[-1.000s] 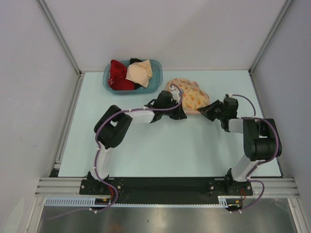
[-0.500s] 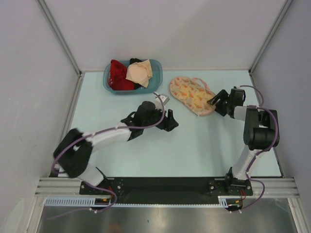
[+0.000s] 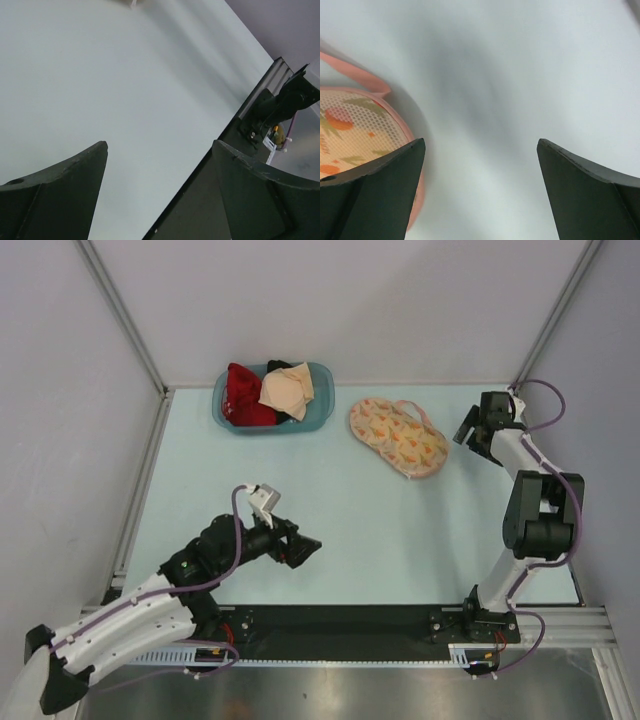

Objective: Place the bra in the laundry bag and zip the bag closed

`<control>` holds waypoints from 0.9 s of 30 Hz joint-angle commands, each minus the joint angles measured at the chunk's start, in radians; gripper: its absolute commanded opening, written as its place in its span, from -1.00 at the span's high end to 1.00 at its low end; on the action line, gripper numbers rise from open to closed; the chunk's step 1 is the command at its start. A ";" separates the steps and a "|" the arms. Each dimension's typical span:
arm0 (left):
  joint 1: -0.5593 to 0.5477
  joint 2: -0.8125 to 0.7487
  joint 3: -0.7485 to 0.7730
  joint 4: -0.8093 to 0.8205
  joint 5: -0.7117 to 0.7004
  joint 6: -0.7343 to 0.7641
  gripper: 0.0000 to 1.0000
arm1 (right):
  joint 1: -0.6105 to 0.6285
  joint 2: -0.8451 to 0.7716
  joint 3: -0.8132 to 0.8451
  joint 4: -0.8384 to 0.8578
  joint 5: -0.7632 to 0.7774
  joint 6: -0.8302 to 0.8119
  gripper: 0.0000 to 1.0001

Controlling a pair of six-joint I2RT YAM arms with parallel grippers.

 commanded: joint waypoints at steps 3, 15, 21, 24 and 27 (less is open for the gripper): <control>0.004 -0.187 -0.083 -0.066 -0.014 -0.126 -0.83 | 0.179 -0.158 0.013 -0.138 0.370 -0.102 -1.00; 0.004 -0.437 -0.368 0.144 0.032 -0.357 -0.90 | 0.861 -0.595 -0.415 0.118 0.268 0.062 -1.00; 0.002 -0.634 -0.480 0.164 0.050 -0.403 -0.91 | 0.994 -0.914 -0.815 0.420 0.078 0.253 -0.99; 0.002 -0.758 -0.514 0.119 0.056 -0.417 -0.92 | 1.003 -1.077 -0.961 0.451 0.044 0.324 -0.99; 0.002 -0.735 -0.546 0.168 0.103 -0.442 -0.92 | 1.003 -1.285 -1.107 0.418 0.038 0.403 -0.99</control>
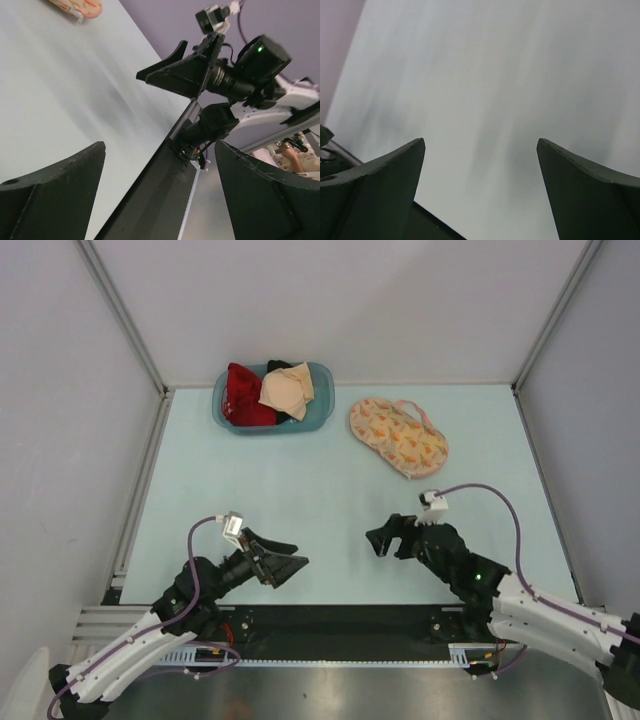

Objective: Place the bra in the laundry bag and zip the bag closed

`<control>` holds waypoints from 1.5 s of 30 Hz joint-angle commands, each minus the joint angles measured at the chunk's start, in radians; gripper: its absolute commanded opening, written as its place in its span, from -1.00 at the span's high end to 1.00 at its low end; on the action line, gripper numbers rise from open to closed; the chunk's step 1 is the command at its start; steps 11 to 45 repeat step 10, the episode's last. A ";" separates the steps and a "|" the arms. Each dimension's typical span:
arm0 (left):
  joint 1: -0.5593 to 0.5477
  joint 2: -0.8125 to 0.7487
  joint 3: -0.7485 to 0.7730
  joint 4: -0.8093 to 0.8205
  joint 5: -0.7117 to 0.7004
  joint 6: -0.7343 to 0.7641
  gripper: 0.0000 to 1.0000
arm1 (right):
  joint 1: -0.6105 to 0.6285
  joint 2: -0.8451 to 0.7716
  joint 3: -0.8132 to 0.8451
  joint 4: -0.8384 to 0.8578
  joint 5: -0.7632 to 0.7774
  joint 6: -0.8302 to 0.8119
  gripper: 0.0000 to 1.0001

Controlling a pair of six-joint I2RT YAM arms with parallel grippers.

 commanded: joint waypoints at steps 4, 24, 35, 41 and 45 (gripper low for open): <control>0.002 -0.085 -0.215 0.235 0.111 -0.107 -0.93 | 0.005 -0.558 -0.307 -0.043 -0.011 0.301 -0.99; 0.002 -0.140 -0.223 0.376 0.176 -0.164 -0.96 | 0.008 -0.542 -0.375 0.166 -0.202 0.324 -1.00; 0.002 -0.140 -0.223 0.376 0.176 -0.164 -0.96 | 0.008 -0.542 -0.375 0.166 -0.202 0.324 -1.00; 0.002 -0.140 -0.223 0.376 0.176 -0.164 -0.96 | 0.008 -0.542 -0.375 0.166 -0.202 0.324 -1.00; 0.002 -0.140 -0.223 0.376 0.176 -0.164 -0.96 | 0.008 -0.542 -0.375 0.166 -0.202 0.324 -1.00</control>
